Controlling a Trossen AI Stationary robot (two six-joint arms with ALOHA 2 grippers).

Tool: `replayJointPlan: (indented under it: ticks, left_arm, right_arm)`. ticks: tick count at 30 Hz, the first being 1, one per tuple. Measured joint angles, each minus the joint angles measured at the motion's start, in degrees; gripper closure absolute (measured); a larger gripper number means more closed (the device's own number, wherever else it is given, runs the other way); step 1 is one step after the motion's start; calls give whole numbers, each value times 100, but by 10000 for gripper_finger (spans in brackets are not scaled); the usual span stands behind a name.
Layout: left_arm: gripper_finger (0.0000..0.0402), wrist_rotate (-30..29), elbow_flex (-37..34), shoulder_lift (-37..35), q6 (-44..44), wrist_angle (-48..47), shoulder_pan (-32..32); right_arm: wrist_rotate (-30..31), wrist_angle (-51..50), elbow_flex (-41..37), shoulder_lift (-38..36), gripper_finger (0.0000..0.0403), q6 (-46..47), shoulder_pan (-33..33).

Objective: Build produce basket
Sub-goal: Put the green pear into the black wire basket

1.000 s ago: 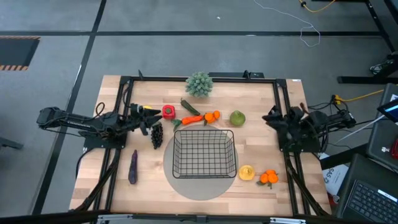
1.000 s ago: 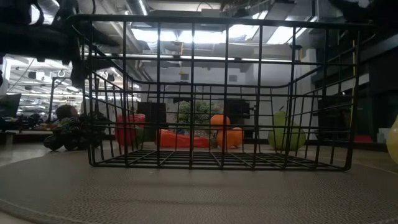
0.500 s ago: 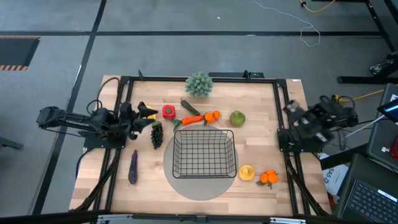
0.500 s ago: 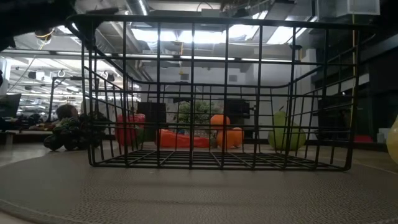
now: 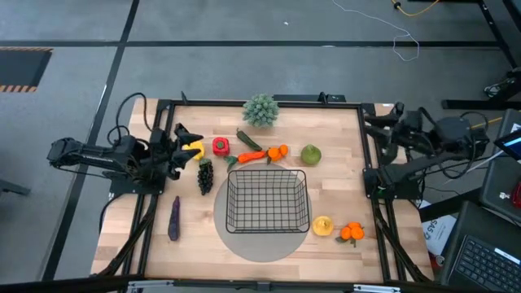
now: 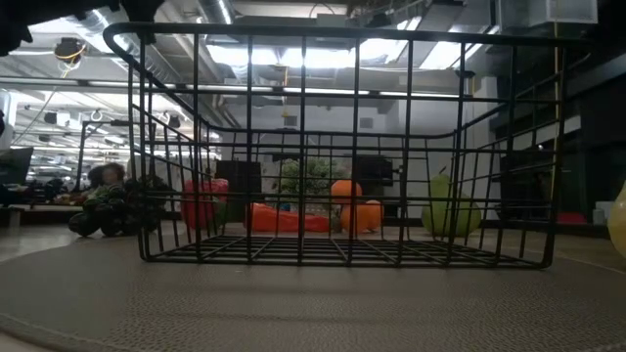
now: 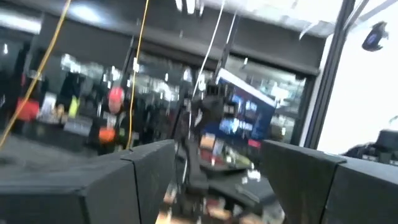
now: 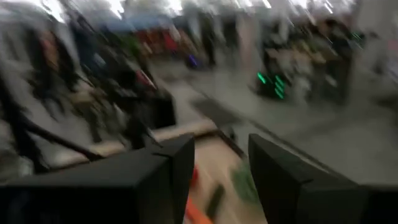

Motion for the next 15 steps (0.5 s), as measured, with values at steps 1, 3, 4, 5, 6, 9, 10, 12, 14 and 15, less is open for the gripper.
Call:
replayJointPlan:
  ticks: [1, 3, 4, 5, 6, 9, 10, 12, 14, 15]
  left_arm:
    - [172, 0, 0, 0, -105, -145, 0]
    - [172, -2, 0, 4, -357, -332, 0]
    - [172, -2, 0, 2, -479, -434, 0]
    - [172, -2, 0, 4, -575, -492, 0]
    - [172, -2, 0, 4, -615, -548, 0]
    - [172, -79, 0, 7, -616, -644, 0]
    - [172, -146, -2, 4, -616, -704, 0]
    - [172, -355, 0, 26, -616, -891, 0]
    - [172, -563, -1, 47, -616, -1092, 0]
    - [172, -644, 0, 66, -614, -1175, 0]
  right_arm:
    - [94, -422, 137, 158, 255, 271, -2]
    - [169, -1195, 344, 488, 255, 877, -35]
    - [137, -1535, 426, 633, 255, 1202, -61]
    - [26, -1827, 501, 777, 255, 1512, -94]
    - [-162, -2095, 560, 905, 255, 1818, -133]
    - [-729, -2749, 590, 1218, 255, 2556, -286]
    - [-862, -2900, 583, 1323, 255, 2756, -342]
    - [-1006, -3110, 509, 1531, 255, 3037, -454]
    - [-1017, -3107, 409, 1740, 255, 3148, -604]
    - [-1019, -3069, 361, 1846, 255, 3198, -689]
